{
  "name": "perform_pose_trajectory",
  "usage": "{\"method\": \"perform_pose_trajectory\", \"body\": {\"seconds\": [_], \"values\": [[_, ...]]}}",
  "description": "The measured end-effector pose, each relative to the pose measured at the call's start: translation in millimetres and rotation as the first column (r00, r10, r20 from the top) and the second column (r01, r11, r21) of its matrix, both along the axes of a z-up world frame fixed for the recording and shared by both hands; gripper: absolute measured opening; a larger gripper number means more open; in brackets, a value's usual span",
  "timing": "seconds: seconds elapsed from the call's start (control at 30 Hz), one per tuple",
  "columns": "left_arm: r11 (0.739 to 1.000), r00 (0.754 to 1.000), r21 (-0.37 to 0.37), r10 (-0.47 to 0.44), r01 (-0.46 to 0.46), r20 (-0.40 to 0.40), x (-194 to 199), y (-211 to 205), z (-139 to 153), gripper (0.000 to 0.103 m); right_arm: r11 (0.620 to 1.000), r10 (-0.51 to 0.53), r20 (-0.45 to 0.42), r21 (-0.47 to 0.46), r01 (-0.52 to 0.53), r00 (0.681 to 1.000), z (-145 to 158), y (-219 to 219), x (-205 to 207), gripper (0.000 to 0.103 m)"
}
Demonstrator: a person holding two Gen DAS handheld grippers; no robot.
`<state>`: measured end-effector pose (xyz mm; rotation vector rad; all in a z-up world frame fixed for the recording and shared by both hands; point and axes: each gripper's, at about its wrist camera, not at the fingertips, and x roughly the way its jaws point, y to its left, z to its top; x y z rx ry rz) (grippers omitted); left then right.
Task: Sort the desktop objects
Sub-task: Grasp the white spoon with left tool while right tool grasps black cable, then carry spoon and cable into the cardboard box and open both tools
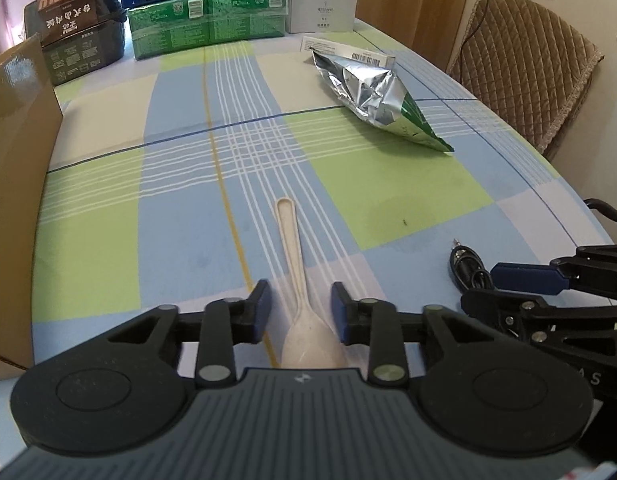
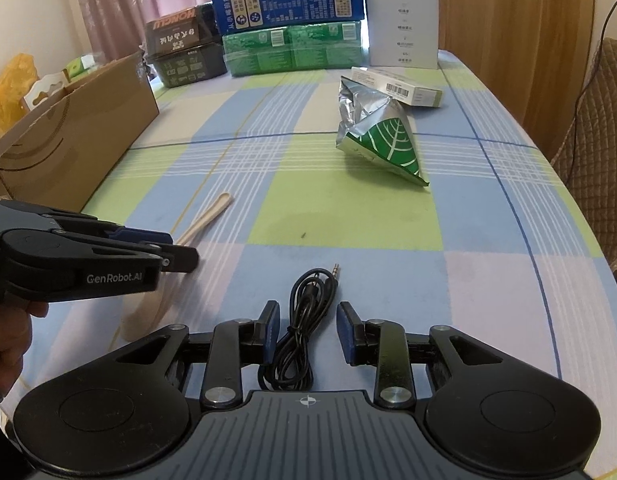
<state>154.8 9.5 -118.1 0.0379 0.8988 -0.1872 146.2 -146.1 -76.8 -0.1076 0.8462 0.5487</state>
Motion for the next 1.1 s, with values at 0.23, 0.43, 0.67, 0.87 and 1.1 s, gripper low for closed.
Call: {"method": "perform_pose_trajectory", "body": {"seconds": [0.23,0.43,0.67,0.87,1.1], "values": [[1.000,1.000,0.023,0.007,-0.007,0.008,-2.3,-0.4,0.3,0.006,1.000,-0.003,-0.007,0.014,0.003,1.000,-0.3,-1.2,0.9,0.029],[1.000,1.000,0.014,0.003,-0.003,0.013,-4.0,-0.7,3.6,0.004,1.000,-0.012,-0.014,0.025,0.013,1.000,-1.0,0.7,2.7,0.029],[1.000,1.000,0.013,-0.002,0.002,0.029,-6.9,-2.7,6.6,0.004,1.000,-0.011,0.010,0.001,0.011,1.000,-2.6,12.2,2.4,0.028],[1.000,0.999,0.010,0.006,-0.006,0.033,-7.2,0.1,8.3,0.004,0.997,0.034,0.054,-0.068,-0.030,0.998,-4.7,17.0,-4.3,0.018],[1.000,0.999,0.007,0.007,-0.007,0.048,-10.1,0.3,15.6,0.004,1.000,0.009,0.071,-0.021,-0.007,0.997,10.9,8.9,-3.6,0.017]]}}
